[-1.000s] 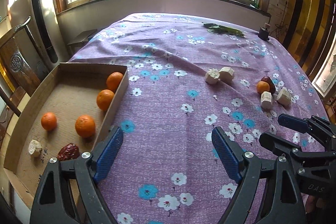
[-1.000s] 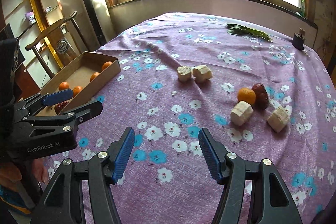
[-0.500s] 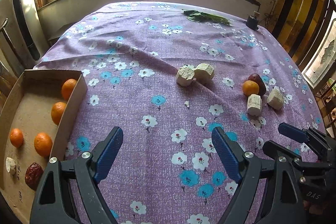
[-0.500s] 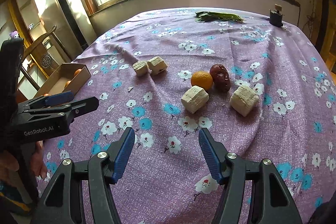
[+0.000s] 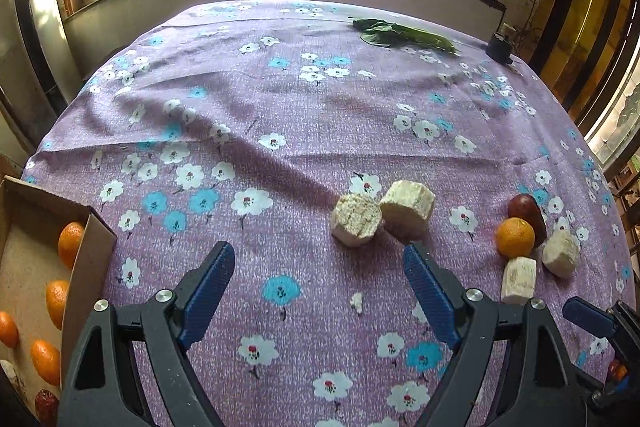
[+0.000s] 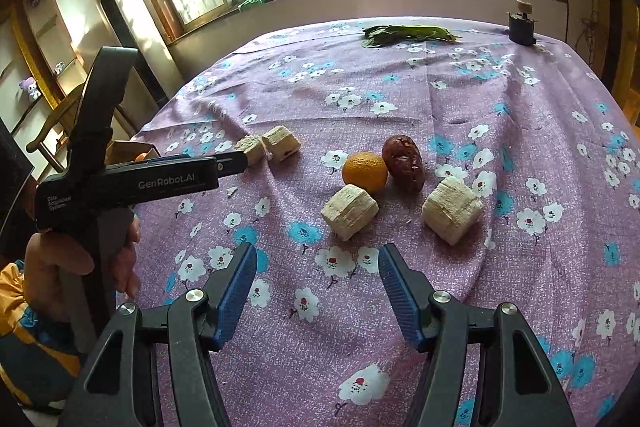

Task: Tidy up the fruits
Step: 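Grasp a round bun slice with the left gripper while the right gripper grasps a bun block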

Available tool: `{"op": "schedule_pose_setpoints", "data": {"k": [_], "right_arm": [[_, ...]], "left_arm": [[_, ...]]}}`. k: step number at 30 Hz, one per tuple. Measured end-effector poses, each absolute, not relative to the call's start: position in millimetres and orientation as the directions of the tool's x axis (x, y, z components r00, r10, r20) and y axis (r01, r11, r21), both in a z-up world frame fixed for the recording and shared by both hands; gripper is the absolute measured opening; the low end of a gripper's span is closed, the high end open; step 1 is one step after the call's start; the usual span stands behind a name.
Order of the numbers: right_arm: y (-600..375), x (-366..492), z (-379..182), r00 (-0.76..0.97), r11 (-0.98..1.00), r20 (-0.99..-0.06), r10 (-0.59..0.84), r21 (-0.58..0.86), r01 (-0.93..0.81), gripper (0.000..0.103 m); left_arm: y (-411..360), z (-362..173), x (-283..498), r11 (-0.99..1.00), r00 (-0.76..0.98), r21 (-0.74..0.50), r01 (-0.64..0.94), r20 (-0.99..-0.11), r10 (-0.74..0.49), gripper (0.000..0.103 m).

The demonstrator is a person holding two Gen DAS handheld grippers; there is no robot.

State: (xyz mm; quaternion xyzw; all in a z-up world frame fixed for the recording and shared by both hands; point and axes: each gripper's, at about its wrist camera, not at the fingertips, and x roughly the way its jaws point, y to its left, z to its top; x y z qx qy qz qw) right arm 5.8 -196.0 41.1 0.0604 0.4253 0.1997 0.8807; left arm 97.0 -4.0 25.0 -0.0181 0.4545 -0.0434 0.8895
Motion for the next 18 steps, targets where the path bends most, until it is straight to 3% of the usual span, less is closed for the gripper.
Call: {"op": "schedule_pose_setpoints", "data": {"k": [6, 11, 18], "right_arm": [[-200, 9, 38, 0.557, 0.913, -0.725, 0.405, 0.283, -0.295, 0.068], [-200, 11, 37, 0.558, 0.917, -0.729, 0.396, 0.277, -0.288, 0.068], [-191, 20, 36, 0.561, 0.928, -0.745, 0.362, 0.232, -0.292, 0.068]], "left_arm": [[-8, 12, 113, 0.997, 0.573, -0.051, 0.066, -0.816, -0.080, 0.084], [-8, 11, 117, 0.996, 0.584, -0.045, 0.081, -0.807, -0.084, 0.027], [1, 19, 105, 0.997, 0.595, -0.057, 0.054, -0.800, -0.078, 0.027]]}}
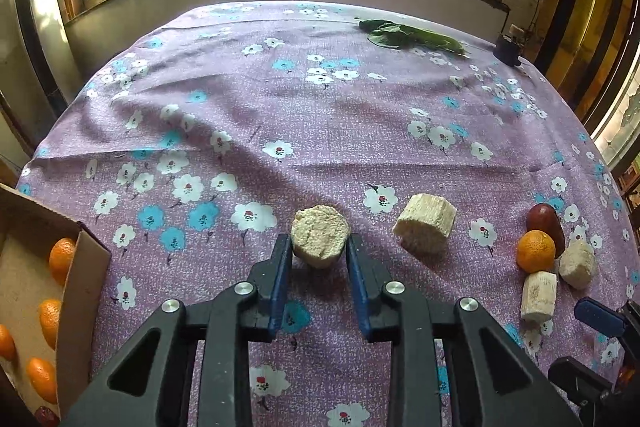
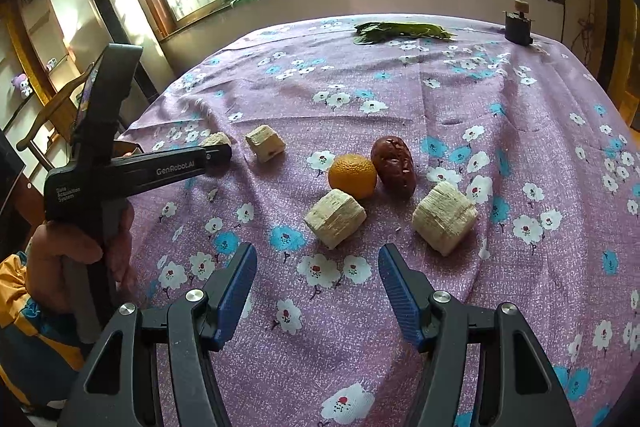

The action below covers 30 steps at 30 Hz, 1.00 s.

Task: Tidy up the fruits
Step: 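Grasp a round bun slice with the left gripper while the right gripper grasps a bun block, then carry the bun slice and bun block over the cardboard tray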

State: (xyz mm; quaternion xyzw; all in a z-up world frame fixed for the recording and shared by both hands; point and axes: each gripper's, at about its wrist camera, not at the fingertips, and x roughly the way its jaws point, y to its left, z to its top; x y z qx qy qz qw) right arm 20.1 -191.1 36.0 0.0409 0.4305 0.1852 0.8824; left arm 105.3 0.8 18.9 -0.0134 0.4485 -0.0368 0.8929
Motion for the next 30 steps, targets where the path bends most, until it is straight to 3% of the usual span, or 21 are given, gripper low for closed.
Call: {"op": "schedule_pose_setpoints", "data": {"k": [12, 14, 15, 16, 30], "right_arm": [[-185, 55, 21, 0.528, 0.927, -0.782, 0.331, 0.167, -0.334, 0.066], [-185, 59, 17, 0.527, 0.926, -0.781, 0.333, 0.167, -0.338, 0.055], [-185, 59, 17, 0.528, 0.923, -0.778, 0.341, 0.172, -0.344, 0.044], [-185, 60, 17, 0.518, 0.918, -0.777, 0.359, 0.192, -0.348, 0.042], [-175, 16, 41, 0.563, 0.914, -0.732, 0.383, 0.211, -0.346, 0.042]], "left_arm": [[-8, 37, 67, 0.995, 0.617, -0.029, 0.095, -0.783, -0.081, 0.027], [-10, 38, 63, 0.994, 0.616, -0.030, 0.103, -0.783, -0.087, 0.027], [-10, 38, 62, 0.994, 0.615, -0.033, 0.106, -0.783, -0.091, 0.027], [-11, 38, 61, 0.993, 0.613, -0.037, 0.110, -0.784, -0.097, 0.027], [8, 43, 23, 0.987, 0.592, -0.092, 0.134, -0.791, -0.154, 0.027]]}}
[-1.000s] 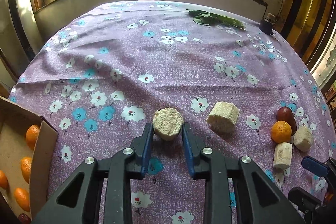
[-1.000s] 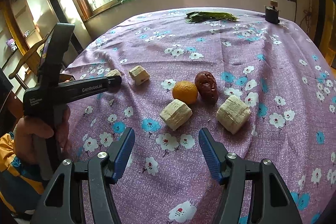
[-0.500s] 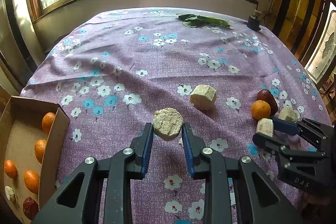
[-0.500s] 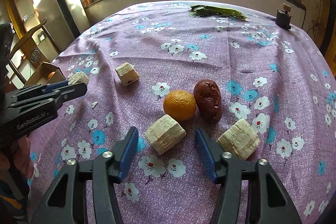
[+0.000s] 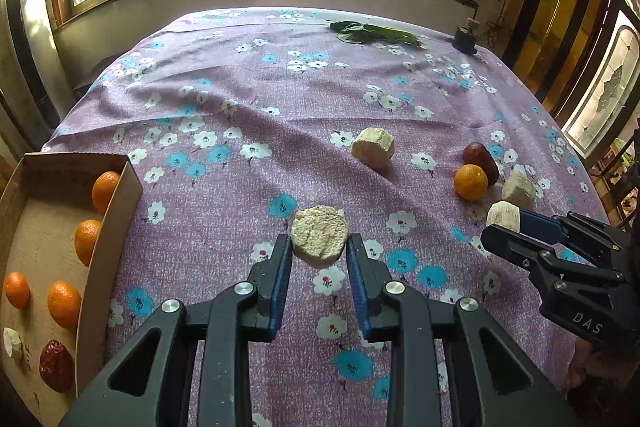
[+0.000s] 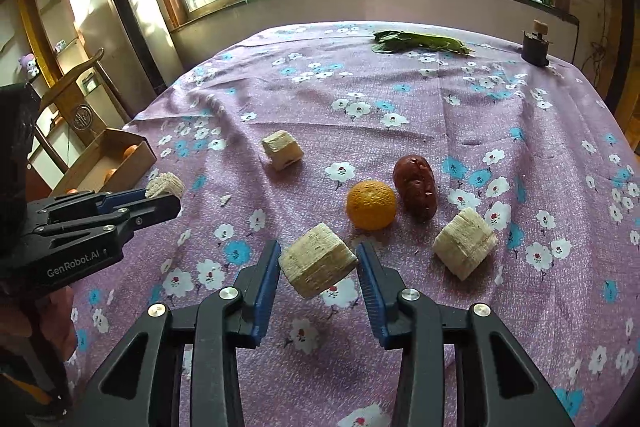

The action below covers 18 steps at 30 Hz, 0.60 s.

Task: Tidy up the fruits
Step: 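Carry the bun slice and bun block over the cardboard tray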

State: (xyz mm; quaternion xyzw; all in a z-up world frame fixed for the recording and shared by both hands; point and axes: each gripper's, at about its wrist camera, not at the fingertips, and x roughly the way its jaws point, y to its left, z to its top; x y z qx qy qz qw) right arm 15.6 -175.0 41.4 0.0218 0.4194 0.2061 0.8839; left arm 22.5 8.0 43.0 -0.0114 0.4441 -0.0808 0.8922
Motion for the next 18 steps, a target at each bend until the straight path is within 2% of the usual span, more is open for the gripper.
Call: {"op": "schedule_pose_setpoints", "data": {"k": [18], "right_arm": [[-123, -17, 53, 0.534, 0.879, -0.725, 0.435, 0.214, -0.425, 0.042]], "left_arm": [[39, 51, -30, 0.997, 0.641, 0.007, 0.082, -0.766, -0.047, 0.027]]}}
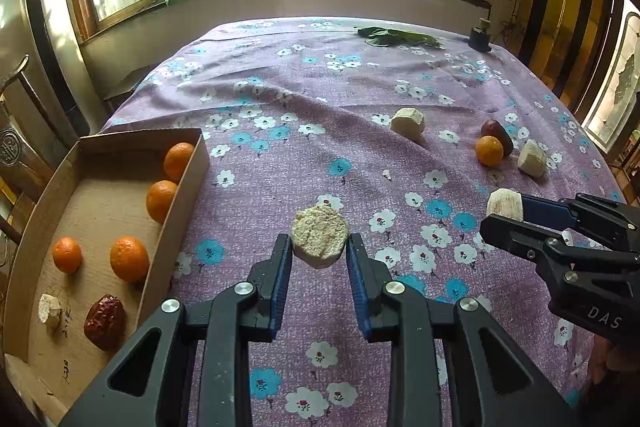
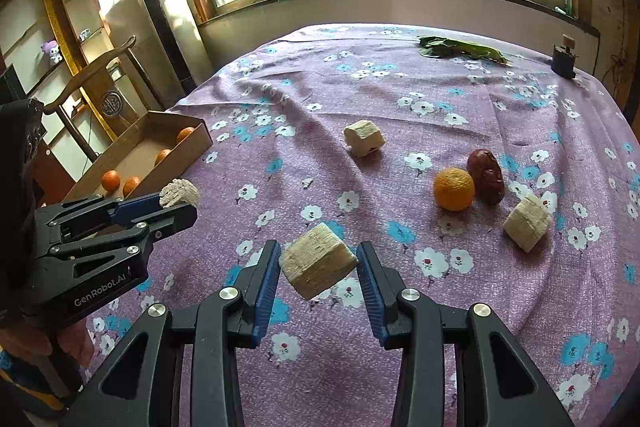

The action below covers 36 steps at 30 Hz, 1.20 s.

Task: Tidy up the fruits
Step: 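Carry the bun slice and bun block over the cardboard tray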

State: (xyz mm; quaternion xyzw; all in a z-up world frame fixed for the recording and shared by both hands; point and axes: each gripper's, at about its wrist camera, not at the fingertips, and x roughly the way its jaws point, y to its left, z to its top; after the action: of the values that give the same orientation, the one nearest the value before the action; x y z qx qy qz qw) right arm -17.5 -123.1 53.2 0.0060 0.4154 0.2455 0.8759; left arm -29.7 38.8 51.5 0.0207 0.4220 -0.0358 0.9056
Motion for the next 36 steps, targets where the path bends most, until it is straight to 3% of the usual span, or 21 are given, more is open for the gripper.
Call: {"op": "schedule_pose_setpoints", "data": {"k": [36], "right_arm": [[24, -38, 80, 0.441, 0.731, -0.720, 0.536, 0.134, -0.669, 0.043]], "left_arm": [[165, 73, -76, 0.986, 0.685, 0.029, -0.163, -0.716, 0.135, 0.027]]}}
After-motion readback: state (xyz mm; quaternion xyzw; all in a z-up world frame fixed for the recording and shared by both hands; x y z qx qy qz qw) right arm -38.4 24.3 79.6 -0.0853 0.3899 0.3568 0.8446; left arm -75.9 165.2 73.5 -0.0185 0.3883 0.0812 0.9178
